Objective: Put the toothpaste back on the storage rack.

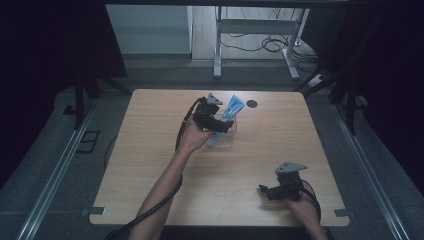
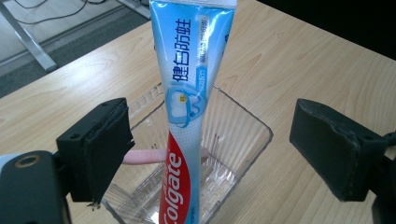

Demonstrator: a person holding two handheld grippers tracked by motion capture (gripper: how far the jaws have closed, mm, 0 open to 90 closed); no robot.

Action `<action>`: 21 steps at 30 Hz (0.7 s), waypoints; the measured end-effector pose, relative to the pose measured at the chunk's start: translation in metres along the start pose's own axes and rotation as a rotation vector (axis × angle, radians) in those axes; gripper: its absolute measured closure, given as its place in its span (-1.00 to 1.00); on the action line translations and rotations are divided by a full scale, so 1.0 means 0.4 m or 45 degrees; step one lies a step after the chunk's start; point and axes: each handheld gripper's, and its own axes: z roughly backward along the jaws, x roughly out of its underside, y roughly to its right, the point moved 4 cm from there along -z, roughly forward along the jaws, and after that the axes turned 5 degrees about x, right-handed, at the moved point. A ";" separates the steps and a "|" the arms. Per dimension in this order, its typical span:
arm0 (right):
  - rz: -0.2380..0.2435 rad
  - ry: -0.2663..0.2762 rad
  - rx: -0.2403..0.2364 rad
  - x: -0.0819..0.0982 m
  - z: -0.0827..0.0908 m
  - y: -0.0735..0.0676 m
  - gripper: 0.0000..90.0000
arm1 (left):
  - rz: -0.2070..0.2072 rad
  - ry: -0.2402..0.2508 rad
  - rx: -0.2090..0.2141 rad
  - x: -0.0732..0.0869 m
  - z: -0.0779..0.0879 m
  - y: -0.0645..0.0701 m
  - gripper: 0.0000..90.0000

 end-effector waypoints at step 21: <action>-0.001 0.000 0.001 0.000 0.000 0.000 -0.98 | -0.061 -0.012 -0.002 0.044 0.058 0.023 -0.71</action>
